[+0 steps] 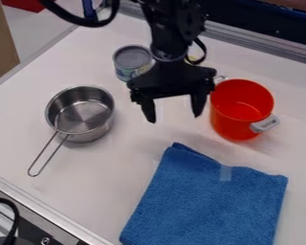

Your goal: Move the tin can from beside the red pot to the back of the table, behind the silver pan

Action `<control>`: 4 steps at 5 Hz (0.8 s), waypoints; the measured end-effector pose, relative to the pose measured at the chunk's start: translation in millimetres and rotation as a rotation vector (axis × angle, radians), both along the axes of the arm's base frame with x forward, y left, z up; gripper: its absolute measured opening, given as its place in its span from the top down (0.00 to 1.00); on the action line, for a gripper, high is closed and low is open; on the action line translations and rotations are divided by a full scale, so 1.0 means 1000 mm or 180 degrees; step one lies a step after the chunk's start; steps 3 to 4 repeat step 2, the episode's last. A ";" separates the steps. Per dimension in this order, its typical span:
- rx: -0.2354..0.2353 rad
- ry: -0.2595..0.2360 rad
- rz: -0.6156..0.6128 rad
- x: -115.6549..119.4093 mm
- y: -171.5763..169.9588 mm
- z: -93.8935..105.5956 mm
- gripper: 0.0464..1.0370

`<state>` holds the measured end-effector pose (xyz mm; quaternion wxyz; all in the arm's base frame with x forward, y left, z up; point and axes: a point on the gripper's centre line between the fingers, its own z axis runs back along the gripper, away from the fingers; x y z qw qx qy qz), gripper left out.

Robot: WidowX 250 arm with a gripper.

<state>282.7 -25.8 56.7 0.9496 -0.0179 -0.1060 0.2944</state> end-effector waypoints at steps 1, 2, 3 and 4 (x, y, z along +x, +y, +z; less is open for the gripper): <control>-0.0070 0.0070 -0.0302 -0.016 -0.026 -0.002 0.04; -0.0139 0.0037 -0.0522 -0.026 -0.052 -0.006 0.04; -0.0139 0.0037 -0.0522 -0.026 -0.052 -0.006 0.04; -0.0139 0.0037 -0.0522 -0.026 -0.052 -0.006 0.04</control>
